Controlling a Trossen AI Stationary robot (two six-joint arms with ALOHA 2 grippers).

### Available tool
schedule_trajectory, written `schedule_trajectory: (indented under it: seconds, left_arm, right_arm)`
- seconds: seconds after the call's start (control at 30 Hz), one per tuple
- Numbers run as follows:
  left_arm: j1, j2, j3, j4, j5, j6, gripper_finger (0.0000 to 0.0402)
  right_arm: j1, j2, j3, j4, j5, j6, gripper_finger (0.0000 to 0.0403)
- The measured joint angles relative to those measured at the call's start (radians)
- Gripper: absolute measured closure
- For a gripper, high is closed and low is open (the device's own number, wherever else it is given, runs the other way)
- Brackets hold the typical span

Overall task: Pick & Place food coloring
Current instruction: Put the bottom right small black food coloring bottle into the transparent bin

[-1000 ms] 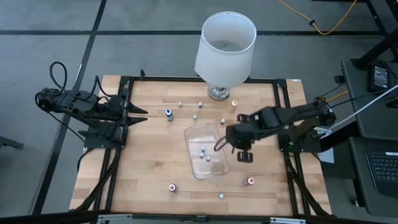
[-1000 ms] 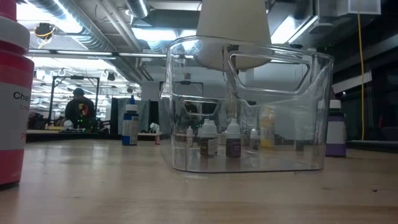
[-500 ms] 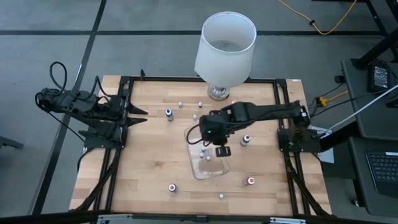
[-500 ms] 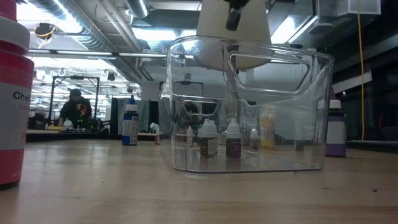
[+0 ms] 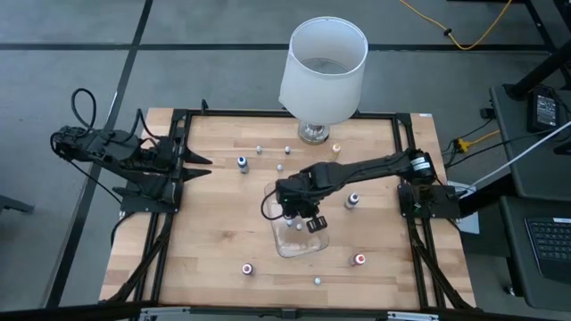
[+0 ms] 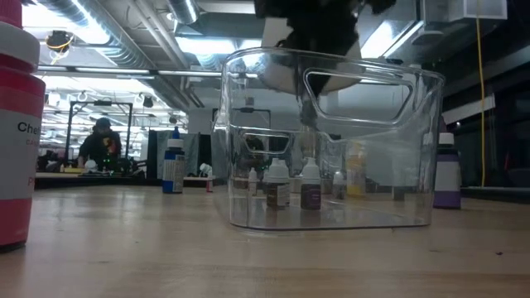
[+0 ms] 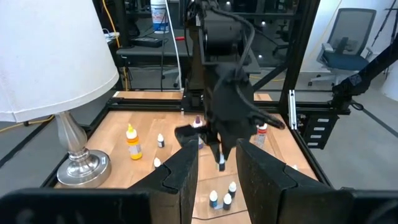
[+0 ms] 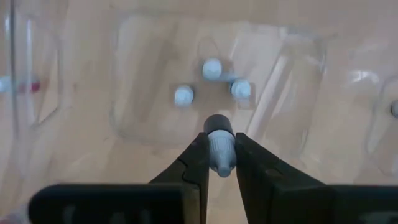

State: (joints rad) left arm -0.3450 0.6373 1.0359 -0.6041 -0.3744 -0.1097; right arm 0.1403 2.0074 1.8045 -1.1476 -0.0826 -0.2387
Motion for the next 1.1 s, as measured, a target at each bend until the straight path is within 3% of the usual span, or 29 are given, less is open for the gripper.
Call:
schedule_trajectory:
  seconds: [0.43, 1.1]
  left_arm:
    - [0.000, 0.000, 0.000, -0.002, 0.001, 0.000, 0.0297]
    - [0.000, 0.000, 0.000, 0.001, -0.001, 0.000, 0.0297]
  right_arm:
    - [-0.001, 0.000, -0.189, 0.188, 0.002, 0.026, 0.0336]
    - [-0.021, 0.036, -0.223, 0.248, 0.003, 0.075, 0.0330]
